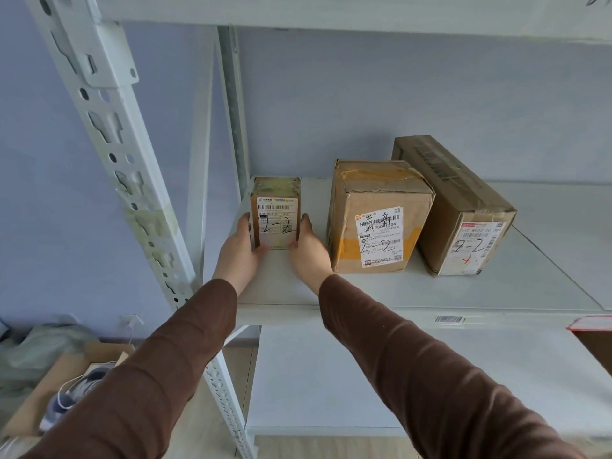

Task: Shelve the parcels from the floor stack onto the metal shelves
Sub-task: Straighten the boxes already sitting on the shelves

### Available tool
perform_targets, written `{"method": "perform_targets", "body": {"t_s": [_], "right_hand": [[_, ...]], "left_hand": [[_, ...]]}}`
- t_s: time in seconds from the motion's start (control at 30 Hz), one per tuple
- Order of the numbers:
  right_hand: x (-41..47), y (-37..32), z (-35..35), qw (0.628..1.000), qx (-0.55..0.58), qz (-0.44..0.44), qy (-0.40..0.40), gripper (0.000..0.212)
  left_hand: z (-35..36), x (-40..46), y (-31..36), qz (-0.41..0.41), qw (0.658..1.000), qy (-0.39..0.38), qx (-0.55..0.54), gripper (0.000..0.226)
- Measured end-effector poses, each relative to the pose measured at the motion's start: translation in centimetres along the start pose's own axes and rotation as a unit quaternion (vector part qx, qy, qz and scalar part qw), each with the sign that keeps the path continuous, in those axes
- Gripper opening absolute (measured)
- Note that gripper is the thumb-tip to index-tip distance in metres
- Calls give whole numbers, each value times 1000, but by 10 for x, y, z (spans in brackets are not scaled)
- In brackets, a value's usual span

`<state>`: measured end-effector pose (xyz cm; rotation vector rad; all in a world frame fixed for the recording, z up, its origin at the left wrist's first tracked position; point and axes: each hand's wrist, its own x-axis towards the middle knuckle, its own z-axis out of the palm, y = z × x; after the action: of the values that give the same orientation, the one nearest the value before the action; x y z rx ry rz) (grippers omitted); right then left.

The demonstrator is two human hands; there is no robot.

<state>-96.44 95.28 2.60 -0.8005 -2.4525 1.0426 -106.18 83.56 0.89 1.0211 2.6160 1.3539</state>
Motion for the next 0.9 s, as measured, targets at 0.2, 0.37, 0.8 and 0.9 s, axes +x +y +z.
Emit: {"method": "perform_targets", "body": {"t_s": [0.2,0.37,0.8,0.9], "right_hand": [[-56,10,-24,990,8,-126,65,55],[-101,31,-63,978,26,-161,130,47],[-71,128,-113,980,99,10,175,53],[-53,129,-117,984,81,42,152,33]], "left_hand": [[7,-42,10,18,997,56,-42,81],[35,-67,38,74,994,27,-74,79],[93,-47,95,80,994,-51,-49,72],[97,-36,96,63,997,-40,-35,62]]}}
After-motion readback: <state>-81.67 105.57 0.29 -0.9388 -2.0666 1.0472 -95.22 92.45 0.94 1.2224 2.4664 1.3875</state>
